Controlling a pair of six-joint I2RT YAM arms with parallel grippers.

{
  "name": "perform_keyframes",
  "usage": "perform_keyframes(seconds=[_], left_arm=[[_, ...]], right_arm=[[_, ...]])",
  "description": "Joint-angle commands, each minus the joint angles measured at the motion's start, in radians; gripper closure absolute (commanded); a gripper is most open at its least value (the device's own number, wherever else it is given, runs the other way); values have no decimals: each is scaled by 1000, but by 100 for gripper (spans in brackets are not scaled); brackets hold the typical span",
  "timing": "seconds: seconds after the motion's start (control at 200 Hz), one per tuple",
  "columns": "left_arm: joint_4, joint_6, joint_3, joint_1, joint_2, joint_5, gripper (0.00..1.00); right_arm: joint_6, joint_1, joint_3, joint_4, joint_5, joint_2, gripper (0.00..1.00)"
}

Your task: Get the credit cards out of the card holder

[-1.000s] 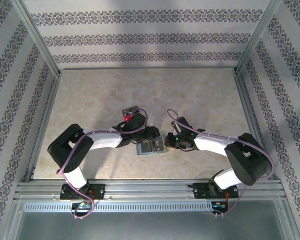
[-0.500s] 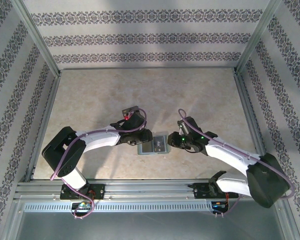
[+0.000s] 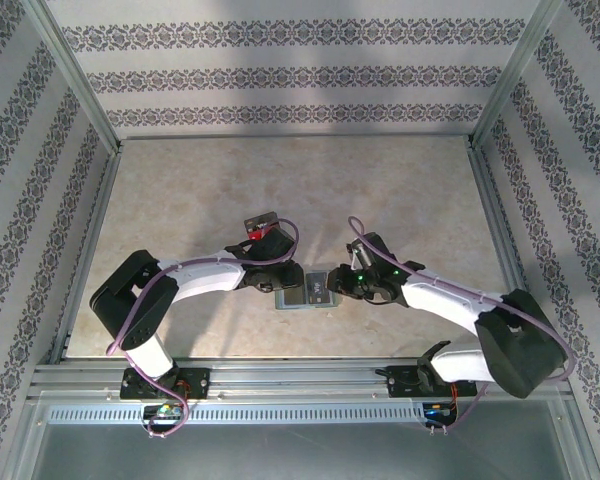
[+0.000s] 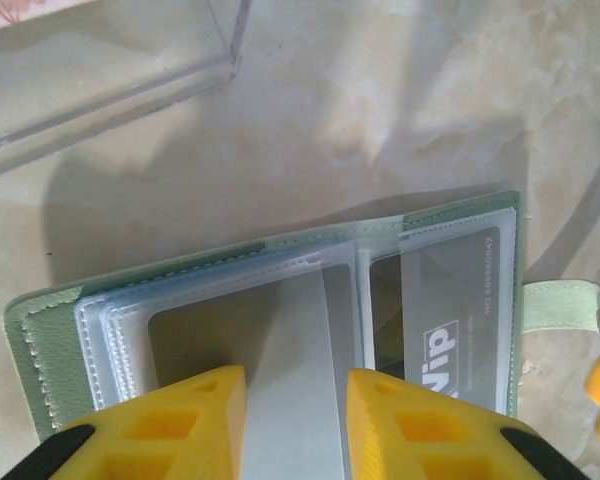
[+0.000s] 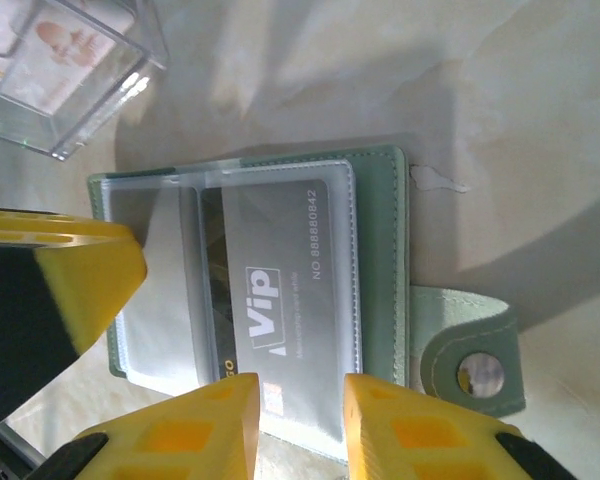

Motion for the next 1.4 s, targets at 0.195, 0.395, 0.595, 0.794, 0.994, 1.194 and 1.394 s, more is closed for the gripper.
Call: perform_keyframes(seconds=[0.195,0.395,0.595,0.794,0.994,1.194,1.394], left_arm=[[-31,30,15,-8,36,-7,71],[-31,24,10,-8,36,-9,71],[-31,20,9,-8,38,-9,72],[-34,18,11,-8,40,-12,72],[-35,16,12,-8,41,-10,73],[-34,15,10,-8,38,-11,73],[-32,16,9,-8,38,-9,73]], right_arm=[[7,-7,25,80,-44,95,72],[10,-11,23,98,-53,126,72],[16,-11,20,102,-45,144,72],[17,-17,5,82,-21,109,70],[15,-17,5,65,-9,93,71],[10,-18,3,44,4,72,70],[12,-15,-3,59,1,100,70]])
